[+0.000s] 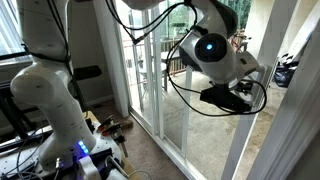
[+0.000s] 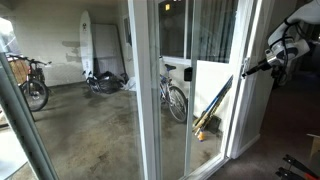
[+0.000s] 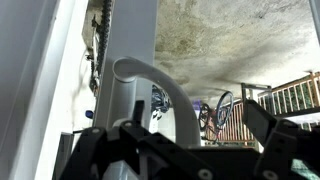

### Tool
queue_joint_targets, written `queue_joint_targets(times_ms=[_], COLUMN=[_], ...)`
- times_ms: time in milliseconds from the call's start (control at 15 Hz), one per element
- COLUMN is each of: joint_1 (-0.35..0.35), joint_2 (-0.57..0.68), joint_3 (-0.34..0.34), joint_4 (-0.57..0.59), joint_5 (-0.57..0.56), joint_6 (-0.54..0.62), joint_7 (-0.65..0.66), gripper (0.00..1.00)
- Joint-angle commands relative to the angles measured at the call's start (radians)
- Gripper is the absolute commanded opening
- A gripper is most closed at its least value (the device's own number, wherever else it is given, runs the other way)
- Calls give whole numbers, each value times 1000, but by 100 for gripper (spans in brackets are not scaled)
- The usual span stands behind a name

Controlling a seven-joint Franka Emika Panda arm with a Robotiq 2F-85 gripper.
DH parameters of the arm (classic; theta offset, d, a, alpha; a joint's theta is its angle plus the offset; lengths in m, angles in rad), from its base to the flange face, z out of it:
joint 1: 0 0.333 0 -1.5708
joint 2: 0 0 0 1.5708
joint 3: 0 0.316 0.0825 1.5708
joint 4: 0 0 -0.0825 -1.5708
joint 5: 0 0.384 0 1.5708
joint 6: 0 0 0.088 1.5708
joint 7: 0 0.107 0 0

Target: Open the door

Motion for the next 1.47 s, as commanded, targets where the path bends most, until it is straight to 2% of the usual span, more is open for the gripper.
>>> queue_joint_targets(times_ms=[0,733,1400], joint_1=[10,60,123], joint_2=[-13,-32,-64], joint_3=[6,26,50], joint_4=[-8,-49,-102], joint_5=[57,145,268], joint_6=[18,33,138], joint_7=[-62,-200,-347], gripper=[100,100,100])
